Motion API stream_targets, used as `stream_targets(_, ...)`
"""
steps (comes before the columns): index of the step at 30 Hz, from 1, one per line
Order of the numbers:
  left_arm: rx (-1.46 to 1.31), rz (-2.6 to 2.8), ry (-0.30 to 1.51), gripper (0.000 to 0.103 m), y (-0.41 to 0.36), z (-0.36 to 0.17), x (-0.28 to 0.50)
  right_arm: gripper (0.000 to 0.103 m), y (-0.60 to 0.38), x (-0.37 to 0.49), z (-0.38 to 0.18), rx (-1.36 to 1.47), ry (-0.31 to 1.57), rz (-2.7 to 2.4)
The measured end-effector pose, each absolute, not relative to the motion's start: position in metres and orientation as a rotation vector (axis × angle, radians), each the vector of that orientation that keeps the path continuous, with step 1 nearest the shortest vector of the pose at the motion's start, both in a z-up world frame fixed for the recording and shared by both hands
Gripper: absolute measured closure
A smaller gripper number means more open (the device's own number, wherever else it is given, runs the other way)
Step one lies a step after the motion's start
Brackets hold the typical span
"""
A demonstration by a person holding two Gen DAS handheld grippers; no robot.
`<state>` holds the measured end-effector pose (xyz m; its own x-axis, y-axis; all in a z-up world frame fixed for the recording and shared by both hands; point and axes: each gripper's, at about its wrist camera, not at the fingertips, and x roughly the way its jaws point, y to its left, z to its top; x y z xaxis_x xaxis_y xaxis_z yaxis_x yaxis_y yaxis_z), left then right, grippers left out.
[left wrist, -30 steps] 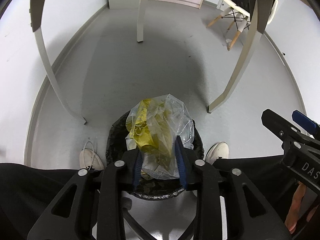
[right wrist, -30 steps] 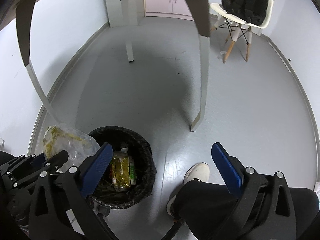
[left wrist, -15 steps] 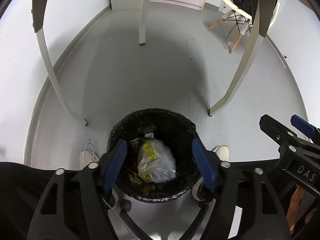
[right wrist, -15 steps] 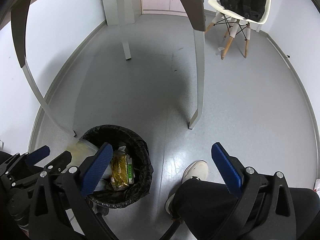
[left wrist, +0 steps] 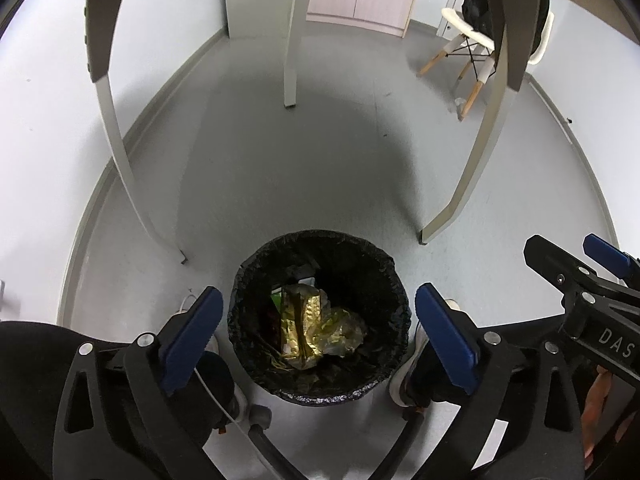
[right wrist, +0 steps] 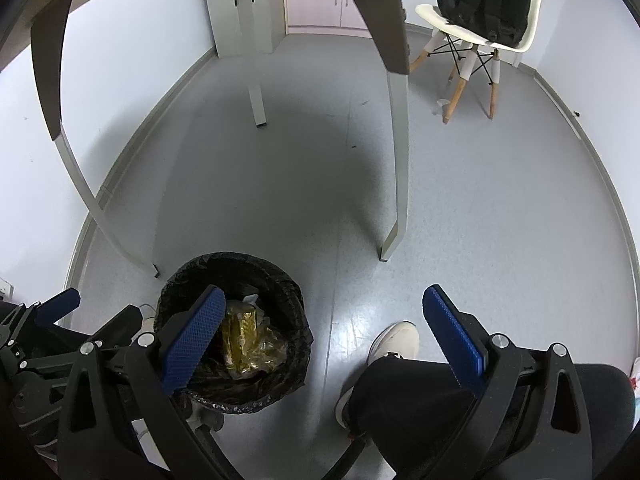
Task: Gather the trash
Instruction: 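Raise both open tools back up toward the table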
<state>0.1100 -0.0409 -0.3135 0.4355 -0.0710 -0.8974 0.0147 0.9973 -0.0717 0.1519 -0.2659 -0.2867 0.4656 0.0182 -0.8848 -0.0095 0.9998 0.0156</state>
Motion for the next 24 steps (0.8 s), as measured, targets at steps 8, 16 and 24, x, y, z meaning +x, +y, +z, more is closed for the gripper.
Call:
stream_targets(8, -0.061, -0.047, 1.072, 0.006, -0.036, -0.285, 0.094, 0.008, -0.268, 0.135, -0.260, 0.007, 1.053, 0.022)
stream_targets(16, -0.070, -0.033, 1.005, 0.006, -0.030, -0.247, 0.063, 0.008, -0.266, 0.112, -0.228, -0.001, 1.003, 0.034)
stream_targets(24, -0.074, -0.027, 0.943, 0.006, -0.031, -0.213, 0.030, 0.008, -0.260, 0.080, -0.195, -0.042, 0.944, 0.039)
